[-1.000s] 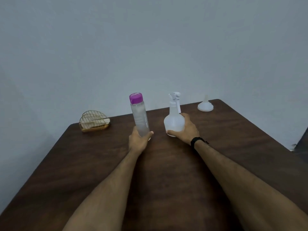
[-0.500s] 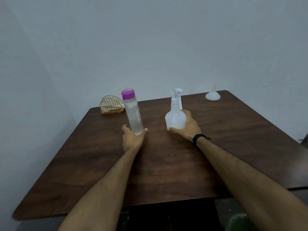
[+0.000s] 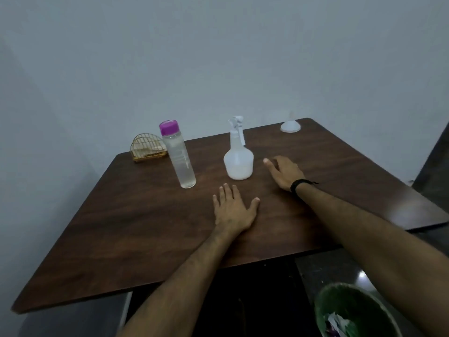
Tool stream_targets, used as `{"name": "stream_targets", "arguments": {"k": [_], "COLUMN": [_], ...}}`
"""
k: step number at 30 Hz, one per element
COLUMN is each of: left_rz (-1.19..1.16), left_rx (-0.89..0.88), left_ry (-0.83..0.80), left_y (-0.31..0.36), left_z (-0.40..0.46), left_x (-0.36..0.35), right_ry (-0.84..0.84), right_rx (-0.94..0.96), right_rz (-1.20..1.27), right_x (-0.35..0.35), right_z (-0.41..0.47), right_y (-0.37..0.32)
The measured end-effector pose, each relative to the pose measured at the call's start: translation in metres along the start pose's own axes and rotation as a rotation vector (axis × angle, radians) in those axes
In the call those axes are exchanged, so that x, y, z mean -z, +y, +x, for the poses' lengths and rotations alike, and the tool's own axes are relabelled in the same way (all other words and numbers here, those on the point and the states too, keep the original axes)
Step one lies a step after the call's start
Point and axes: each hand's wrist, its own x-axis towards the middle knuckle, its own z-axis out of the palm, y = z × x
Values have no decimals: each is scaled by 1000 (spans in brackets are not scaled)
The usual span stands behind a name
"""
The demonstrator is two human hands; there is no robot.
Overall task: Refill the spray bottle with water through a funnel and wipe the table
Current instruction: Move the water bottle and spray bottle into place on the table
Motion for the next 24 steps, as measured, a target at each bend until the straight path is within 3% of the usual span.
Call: {"name": "stream_targets", "arguments": {"k": [6, 13, 19, 24], "left_rz": [-7, 63, 73, 87], "left_rx": [-338, -302, -200, -175], "left_ry": [-114, -159, -154, -62], "left_y": [77, 125, 131, 124], "left_z": [25, 106, 182, 207], "left_x": [-16, -25, -21, -32], "right_ry": [-16, -77, 15, 143], "right_rx": [-33, -94, -43, -68], "right_rz": [-392, -417, -253, 144], "right_x": [45, 47, 49, 51], "right_z": [13, 54, 115, 166], "right_y": [76, 99, 100, 96]}}
